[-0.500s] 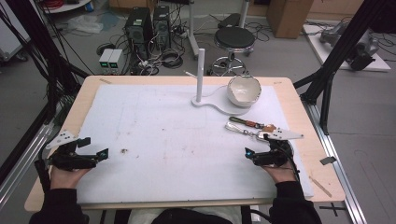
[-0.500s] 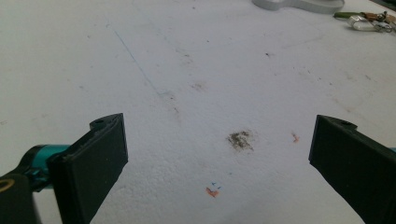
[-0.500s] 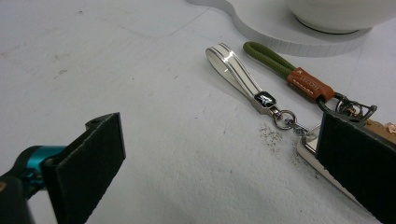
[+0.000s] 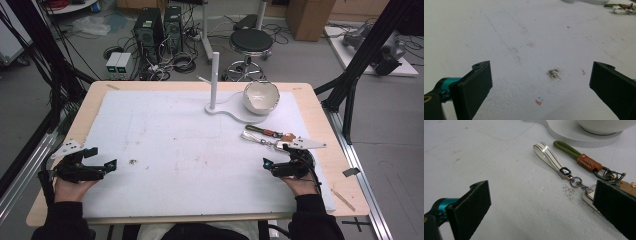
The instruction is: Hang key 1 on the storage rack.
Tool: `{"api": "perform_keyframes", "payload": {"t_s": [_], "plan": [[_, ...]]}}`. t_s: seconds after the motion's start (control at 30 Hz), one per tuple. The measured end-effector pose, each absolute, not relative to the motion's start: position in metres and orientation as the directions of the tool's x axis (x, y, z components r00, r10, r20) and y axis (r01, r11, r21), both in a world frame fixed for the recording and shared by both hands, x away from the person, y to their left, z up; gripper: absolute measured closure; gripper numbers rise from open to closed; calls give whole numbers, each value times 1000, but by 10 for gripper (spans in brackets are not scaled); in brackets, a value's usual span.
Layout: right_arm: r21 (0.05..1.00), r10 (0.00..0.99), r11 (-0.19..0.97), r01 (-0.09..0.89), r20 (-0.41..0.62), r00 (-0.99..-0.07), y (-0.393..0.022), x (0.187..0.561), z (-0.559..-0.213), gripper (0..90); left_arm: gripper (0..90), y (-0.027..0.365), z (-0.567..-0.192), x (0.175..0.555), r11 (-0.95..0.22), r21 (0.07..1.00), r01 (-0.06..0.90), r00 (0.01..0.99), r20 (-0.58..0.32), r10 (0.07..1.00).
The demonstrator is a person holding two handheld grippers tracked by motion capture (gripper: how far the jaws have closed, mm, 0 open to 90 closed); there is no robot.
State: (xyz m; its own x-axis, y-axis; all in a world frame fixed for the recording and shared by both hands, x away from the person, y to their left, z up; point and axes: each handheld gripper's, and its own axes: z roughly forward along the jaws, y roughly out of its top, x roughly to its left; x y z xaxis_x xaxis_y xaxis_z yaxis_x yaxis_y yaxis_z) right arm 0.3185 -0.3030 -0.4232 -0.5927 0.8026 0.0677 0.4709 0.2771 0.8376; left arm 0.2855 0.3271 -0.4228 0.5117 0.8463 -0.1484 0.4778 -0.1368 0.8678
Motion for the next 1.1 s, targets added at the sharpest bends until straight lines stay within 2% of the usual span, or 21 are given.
{"api": "perform_keyframes", "payload": {"t_s": [0.2, 0.6, 0.8, 1.1], "plan": [[822, 800, 285, 493, 80, -595, -304, 323, -426, 5, 49, 327, -424, 287, -136, 868, 477, 507, -146, 850], [801, 785, 348, 487, 36, -619, -295, 330, -424, 5, 49, 324, -424, 284, -147, 866, 478, 514, -140, 846], [775, 765, 407, 483, -1, -644, -287, 344, -412, 5, 49, 325, -425, 282, -145, 864, 482, 507, -141, 850], [777, 758, 403, 484, 13, -653, -290, 363, -399, 5, 49, 327, -426, 280, -140, 865, 482, 502, -141, 853]]}}
